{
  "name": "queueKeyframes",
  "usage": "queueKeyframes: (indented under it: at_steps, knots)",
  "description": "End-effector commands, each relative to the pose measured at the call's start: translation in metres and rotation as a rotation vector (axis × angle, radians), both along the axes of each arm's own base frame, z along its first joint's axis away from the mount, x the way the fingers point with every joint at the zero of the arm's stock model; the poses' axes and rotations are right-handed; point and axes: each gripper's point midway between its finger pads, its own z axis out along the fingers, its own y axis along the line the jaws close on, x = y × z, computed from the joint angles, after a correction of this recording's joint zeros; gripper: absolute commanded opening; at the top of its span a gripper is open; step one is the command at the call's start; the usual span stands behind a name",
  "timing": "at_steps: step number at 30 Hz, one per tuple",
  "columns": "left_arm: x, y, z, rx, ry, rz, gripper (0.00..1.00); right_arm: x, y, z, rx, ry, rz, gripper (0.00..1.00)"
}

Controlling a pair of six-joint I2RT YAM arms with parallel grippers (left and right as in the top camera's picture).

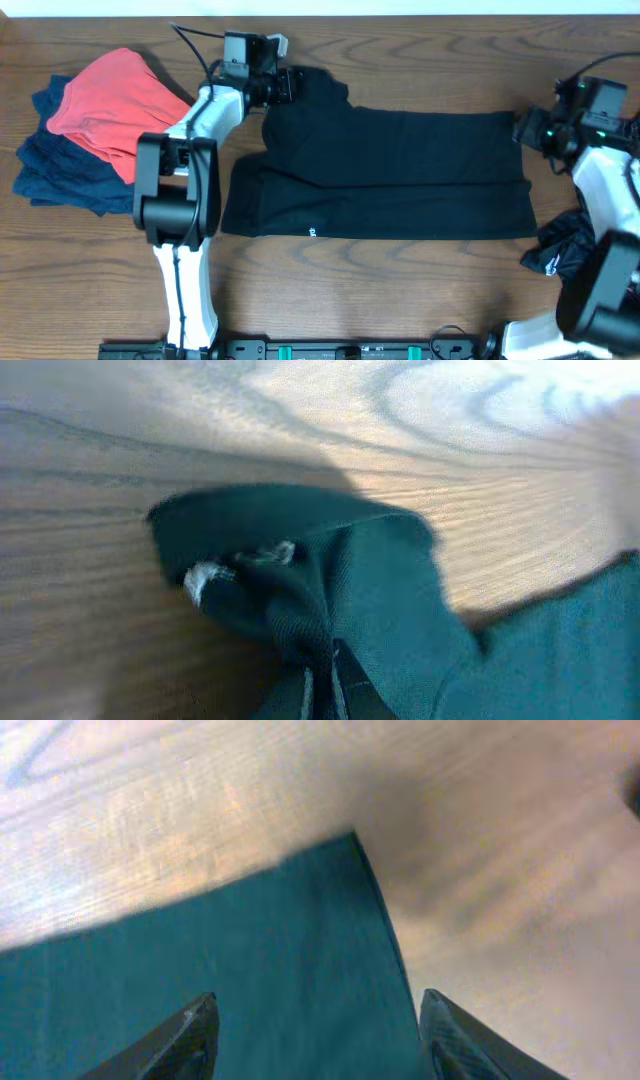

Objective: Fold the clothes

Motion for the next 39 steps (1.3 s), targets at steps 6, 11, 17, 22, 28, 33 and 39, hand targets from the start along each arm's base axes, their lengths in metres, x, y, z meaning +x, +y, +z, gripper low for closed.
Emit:
queueKeyframes:
  at_steps: [6,11,17,22,28,33,39]
  knots:
    - [-0.015,0.001,0.017,-0.010,0.068,-0.001,0.06,0.046,-0.001,-0.061,-0.027,-0.057,0.039,0.63]
    - [-0.020,0.002,0.014,-0.007,0.092,-0.001,0.06,0.059,-0.004,-0.083,-0.007,-0.084,0.006,0.64]
    - [-0.022,0.002,0.012,-0.006,0.102,0.000,0.06,0.065,-0.003,-0.103,0.026,-0.090,-0.023,0.64]
    - [-0.022,0.002,0.012,-0.005,0.104,0.000,0.06,0.065,0.003,-0.113,0.033,-0.075,-0.015,0.50]
    - [-0.026,0.003,0.009,-0.001,0.124,0.000,0.06,0.064,0.006,-0.115,0.035,-0.065,-0.010,0.13]
    - [-0.024,0.006,0.007,0.021,0.122,0.013,0.06,0.063,0.003,-0.116,0.031,-0.061,-0.018,0.01]
    - [-0.034,0.007,0.002,0.026,0.173,0.013,0.06,0.063,-0.006,-0.101,-0.004,-0.072,-0.051,0.01]
